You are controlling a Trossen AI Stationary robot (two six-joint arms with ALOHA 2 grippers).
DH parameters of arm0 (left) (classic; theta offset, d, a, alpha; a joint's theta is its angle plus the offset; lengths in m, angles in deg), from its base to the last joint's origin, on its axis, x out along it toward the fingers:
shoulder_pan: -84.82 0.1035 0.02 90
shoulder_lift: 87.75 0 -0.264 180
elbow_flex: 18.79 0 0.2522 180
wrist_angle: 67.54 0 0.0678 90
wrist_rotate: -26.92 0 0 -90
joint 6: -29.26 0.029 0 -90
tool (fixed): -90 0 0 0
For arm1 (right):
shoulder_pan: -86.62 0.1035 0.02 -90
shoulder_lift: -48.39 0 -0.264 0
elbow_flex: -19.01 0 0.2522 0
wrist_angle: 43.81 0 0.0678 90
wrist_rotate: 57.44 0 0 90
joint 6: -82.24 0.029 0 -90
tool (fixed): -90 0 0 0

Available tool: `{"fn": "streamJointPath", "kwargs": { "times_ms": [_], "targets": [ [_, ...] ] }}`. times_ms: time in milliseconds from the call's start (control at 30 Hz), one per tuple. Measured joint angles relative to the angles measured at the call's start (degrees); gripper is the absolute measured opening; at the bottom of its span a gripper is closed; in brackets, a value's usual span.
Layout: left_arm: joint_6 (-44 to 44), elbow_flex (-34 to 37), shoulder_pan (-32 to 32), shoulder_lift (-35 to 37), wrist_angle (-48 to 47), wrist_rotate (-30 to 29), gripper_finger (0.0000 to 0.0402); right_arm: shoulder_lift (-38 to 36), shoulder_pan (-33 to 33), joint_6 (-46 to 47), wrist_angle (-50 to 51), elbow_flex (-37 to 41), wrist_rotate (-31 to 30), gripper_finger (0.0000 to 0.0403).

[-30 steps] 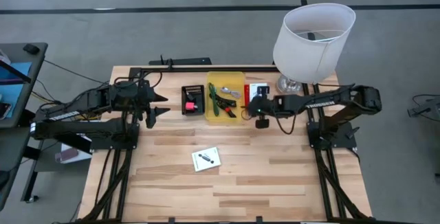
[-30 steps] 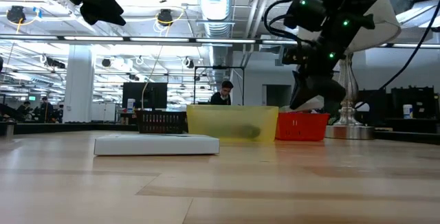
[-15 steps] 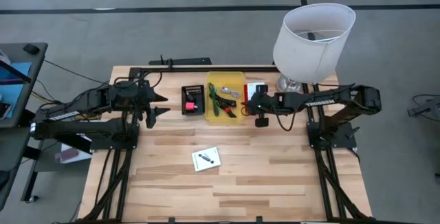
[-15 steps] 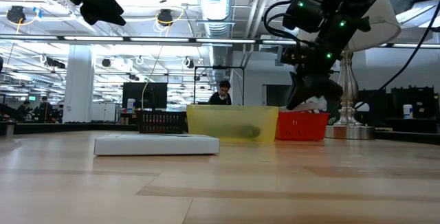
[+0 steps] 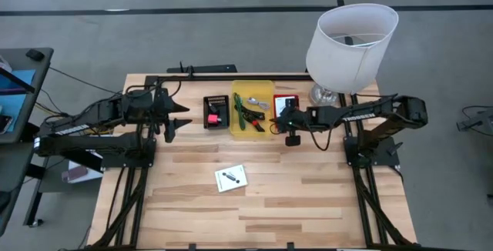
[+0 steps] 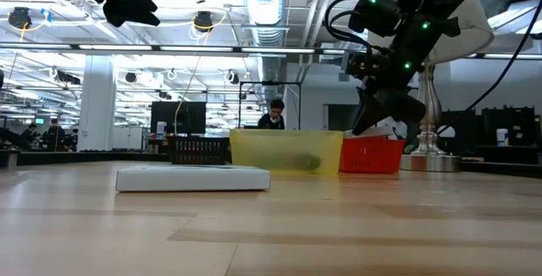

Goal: Pick and place items into bin
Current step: Put the right white card reader box into the red bin, then put the white card reader box into the red bin

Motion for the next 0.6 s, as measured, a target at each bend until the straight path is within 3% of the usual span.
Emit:
{"fn": "streamJointPath", "kwargs": {
  "times_ms": [233, 600],
  "targets": [
    [0.8, 0.0, 0.0, 0.0, 0.0, 0.0, 0.0206, 0.0, -2.4, 1.5, 0.0, 0.0, 2.3, 0.0008],
    [0.9, 0.0, 0.0, 0.0, 0.0, 0.0, 0.0206, 0.0, -5.0, 2.6, 0.3, 0.0, 2.7, 0.0076]
  ]
}}
